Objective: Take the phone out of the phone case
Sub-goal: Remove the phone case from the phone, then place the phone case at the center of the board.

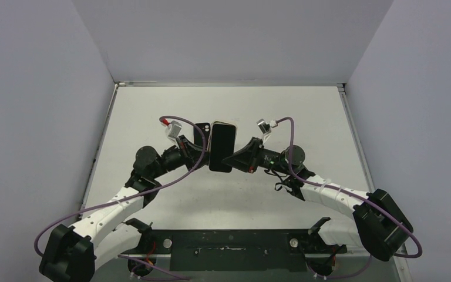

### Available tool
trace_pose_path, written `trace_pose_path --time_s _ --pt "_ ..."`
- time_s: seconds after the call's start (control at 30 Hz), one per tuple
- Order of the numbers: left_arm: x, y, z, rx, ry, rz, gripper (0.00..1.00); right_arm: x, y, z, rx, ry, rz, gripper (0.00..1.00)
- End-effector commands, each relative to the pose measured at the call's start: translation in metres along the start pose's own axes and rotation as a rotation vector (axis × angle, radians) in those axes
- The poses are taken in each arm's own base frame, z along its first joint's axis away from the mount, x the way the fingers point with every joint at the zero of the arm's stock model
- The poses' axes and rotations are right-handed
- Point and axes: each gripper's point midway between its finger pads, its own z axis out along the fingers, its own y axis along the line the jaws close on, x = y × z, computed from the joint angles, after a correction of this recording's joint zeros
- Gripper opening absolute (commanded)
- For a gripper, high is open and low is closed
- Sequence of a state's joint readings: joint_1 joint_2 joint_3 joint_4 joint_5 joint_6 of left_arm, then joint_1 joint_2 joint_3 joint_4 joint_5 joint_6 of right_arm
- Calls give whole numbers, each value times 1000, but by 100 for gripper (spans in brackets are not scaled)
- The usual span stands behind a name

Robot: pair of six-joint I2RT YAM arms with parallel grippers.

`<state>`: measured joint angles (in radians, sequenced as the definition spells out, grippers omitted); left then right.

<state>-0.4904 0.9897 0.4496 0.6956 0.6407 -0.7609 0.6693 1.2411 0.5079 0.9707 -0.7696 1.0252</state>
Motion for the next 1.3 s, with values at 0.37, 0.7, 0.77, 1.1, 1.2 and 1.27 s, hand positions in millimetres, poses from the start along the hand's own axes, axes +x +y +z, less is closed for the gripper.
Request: trace_pose_path --time_s 0.37,0.7,0.77,1.1,1.2,1.27 --pt "-69 66 -13 -409 -200 35 0 27 0 -14 30 124 -132 0" --pt "-43 150 -58 -643 -10 -74 0 20 -48 -39 271 140 -236 0" --pt "-36 164 -65 -684 22 -104 0 18 -52 -43 293 139 -253 0" --pt "-26 238 -93 -833 122 -221 0 9 -63 -61 391 136 -335 0" --pt "-16 251 -88 -824 162 -271 0 7 -63 -64 395 135 -344 0" --pt "-12 260 -88 -837 176 -285 0 7 -64 -66 395 136 -349 0"
